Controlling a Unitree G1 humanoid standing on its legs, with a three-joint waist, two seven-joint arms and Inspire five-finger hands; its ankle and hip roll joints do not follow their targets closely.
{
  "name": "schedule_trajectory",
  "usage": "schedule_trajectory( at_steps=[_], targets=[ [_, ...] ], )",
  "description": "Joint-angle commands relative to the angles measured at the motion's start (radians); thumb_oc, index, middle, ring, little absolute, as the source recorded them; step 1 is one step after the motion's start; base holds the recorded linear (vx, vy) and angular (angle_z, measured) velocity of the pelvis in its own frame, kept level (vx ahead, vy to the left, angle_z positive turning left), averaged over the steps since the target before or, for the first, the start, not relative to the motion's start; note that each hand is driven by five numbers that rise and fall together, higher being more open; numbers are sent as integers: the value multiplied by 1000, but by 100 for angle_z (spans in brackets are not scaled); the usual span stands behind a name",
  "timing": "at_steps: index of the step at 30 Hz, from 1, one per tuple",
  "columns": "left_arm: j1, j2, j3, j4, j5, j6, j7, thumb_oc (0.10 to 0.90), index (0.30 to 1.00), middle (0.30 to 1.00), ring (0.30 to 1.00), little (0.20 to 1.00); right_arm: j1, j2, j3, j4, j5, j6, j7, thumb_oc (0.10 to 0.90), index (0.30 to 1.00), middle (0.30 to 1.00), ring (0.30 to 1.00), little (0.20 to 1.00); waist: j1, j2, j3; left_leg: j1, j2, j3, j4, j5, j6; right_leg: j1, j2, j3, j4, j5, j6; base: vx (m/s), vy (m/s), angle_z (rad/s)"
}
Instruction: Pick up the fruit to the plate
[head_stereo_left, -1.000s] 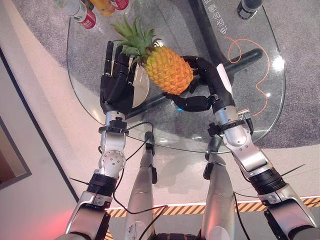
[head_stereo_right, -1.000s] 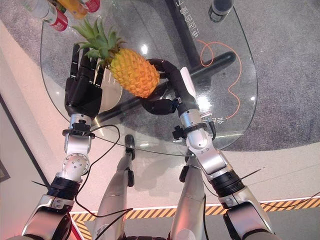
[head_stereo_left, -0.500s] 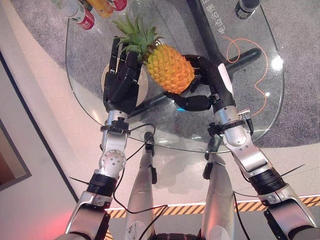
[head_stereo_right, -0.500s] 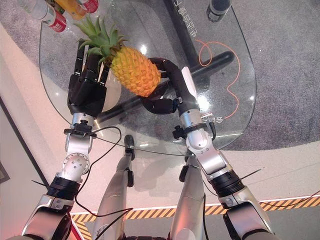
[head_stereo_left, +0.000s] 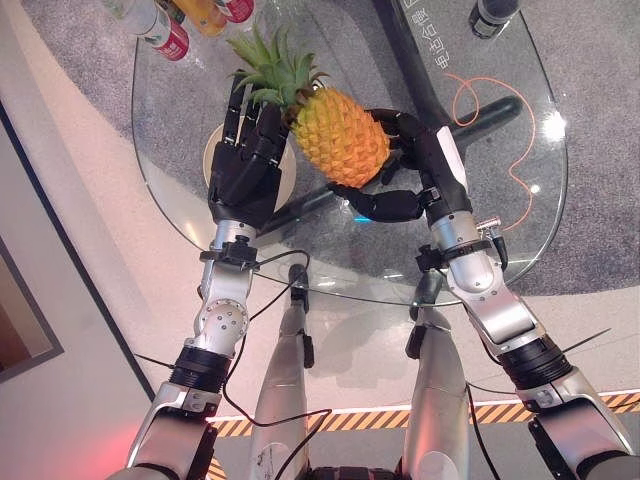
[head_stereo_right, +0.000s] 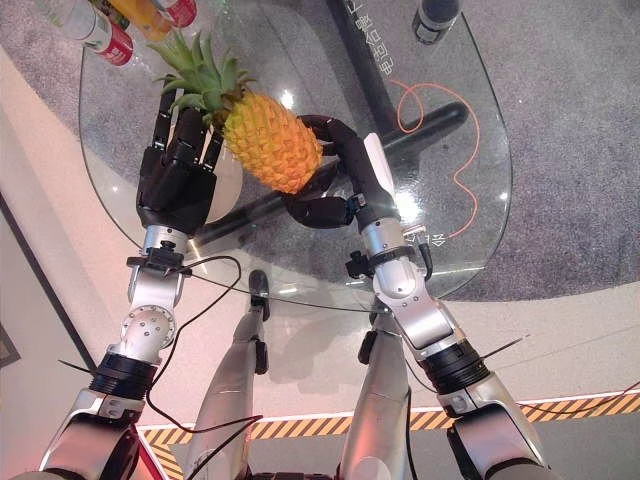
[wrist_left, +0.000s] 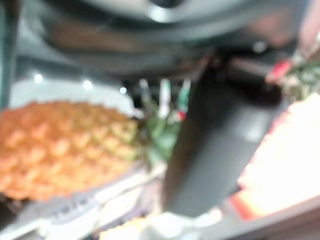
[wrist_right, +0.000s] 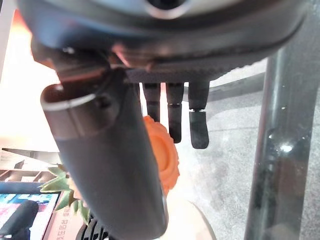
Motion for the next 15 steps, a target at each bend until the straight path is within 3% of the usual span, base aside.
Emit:
schedule_trajectory(
  at_steps=[1, 15],
  targets=[
    [-126, 24, -5, -141, 17, -26, -112, 800, 900, 900, 900, 900, -93, 43, -10, -180, 14, -106, 39, 100, 300, 300, 300, 200, -9, 13, -23, 2, -3, 6, 29, -27, 32, 84, 38, -4, -144, 124, -19, 0, 0, 0],
    [-128, 12, -15, -148, -28, -29, -121, 800, 900, 900, 900, 900, -105, 46, 36, -171, 13, -82, 77, 100, 300, 300, 300, 200, -3, 12, -23, 2, -5, 1, 34, -35, 31, 88, 35, -8, -139, 116, -18, 0, 0, 0]
  ],
)
